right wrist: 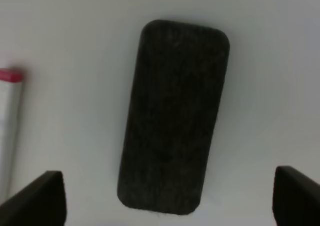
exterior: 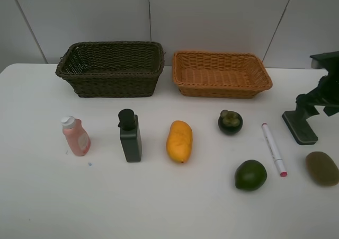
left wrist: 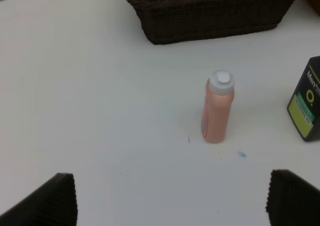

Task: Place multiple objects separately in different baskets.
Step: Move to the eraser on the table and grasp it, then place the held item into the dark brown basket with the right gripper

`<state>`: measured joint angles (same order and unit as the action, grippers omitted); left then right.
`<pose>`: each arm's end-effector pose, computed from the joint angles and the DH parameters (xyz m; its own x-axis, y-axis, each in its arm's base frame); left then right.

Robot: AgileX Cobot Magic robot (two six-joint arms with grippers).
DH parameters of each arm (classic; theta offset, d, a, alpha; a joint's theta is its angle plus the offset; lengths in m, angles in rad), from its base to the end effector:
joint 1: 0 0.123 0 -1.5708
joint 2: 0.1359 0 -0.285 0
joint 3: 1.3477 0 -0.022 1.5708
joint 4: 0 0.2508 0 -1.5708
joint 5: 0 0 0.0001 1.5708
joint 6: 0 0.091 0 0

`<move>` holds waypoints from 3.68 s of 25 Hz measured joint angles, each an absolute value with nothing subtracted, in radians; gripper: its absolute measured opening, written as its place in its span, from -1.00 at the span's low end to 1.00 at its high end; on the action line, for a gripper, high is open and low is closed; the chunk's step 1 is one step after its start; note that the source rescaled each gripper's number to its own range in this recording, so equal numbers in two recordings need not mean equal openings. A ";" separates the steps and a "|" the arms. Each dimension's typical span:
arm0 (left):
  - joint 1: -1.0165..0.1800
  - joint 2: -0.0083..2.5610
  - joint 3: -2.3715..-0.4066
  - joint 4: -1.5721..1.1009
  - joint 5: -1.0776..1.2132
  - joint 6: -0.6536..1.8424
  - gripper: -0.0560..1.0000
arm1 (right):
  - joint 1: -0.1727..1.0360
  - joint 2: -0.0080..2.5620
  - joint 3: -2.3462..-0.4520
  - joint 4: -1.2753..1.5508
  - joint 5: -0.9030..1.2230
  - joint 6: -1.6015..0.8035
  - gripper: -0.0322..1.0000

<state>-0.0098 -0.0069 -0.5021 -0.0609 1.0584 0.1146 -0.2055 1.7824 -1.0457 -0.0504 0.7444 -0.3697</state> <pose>-0.0062 -0.0048 0.2781 -0.4387 0.0888 -0.8942 0.0947 0.9941 0.0522 0.3186 -0.0696 0.1673 -0.9680 -0.2022 -0.1489 -0.1885 0.9769 -0.1007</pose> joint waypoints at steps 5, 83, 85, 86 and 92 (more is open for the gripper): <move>-0.010 -0.007 -0.502 -0.061 1.058 0.115 1.00 | -0.230 1.835 -1.047 -0.049 0.709 -0.382 0.99; -0.010 -0.008 -0.502 -0.061 1.058 0.116 1.00 | -0.020 1.727 -1.170 0.083 0.744 -0.391 0.09; -0.010 -0.008 -0.502 -0.061 1.058 0.117 1.00 | 0.027 1.727 -1.209 0.091 0.750 -0.391 0.09; -0.010 -0.008 -0.502 -0.061 1.058 0.117 1.00 | 0.046 1.726 -1.226 0.094 0.750 -0.391 0.09; -0.010 -0.008 -0.502 -0.061 1.058 0.117 1.00 | 0.173 1.727 -1.299 0.133 0.704 -0.391 0.09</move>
<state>-0.0098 -0.0077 -0.5021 -0.0609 1.0584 0.1171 0.1734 1.7269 -1.2989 0.1325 0.7043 -0.3909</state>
